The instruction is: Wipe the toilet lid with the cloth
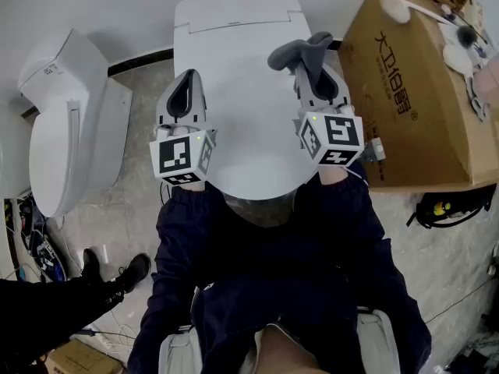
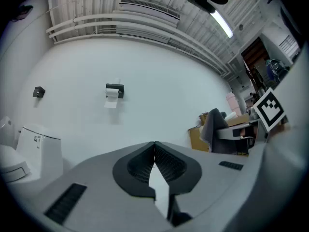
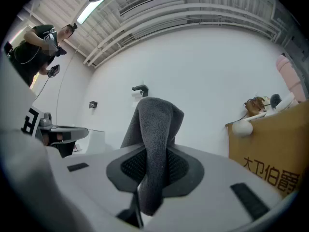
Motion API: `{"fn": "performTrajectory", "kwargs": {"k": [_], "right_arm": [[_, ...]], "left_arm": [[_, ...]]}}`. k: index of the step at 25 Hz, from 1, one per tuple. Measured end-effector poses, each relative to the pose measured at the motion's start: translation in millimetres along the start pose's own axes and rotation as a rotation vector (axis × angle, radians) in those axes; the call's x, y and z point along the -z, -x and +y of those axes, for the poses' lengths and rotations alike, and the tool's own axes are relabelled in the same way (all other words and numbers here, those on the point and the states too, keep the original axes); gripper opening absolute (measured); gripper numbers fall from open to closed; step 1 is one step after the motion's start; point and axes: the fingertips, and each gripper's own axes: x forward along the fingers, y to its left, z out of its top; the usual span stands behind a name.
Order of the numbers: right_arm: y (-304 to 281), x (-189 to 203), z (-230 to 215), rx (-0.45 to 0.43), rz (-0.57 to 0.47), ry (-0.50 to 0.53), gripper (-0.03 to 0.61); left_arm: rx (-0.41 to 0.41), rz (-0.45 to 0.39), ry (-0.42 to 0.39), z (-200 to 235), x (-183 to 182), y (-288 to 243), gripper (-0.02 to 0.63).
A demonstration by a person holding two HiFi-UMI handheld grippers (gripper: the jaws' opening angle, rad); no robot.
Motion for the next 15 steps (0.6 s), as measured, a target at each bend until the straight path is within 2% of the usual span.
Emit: {"fn": "performTrajectory", "kwargs": {"k": [15], "right_arm": [[-3.4, 2.5, -2.2, 0.000, 0.003, -0.001, 0.069]], "left_arm": [[-0.001, 0.009, 0.006, -0.9, 4.4, -1.9, 0.015]]}}
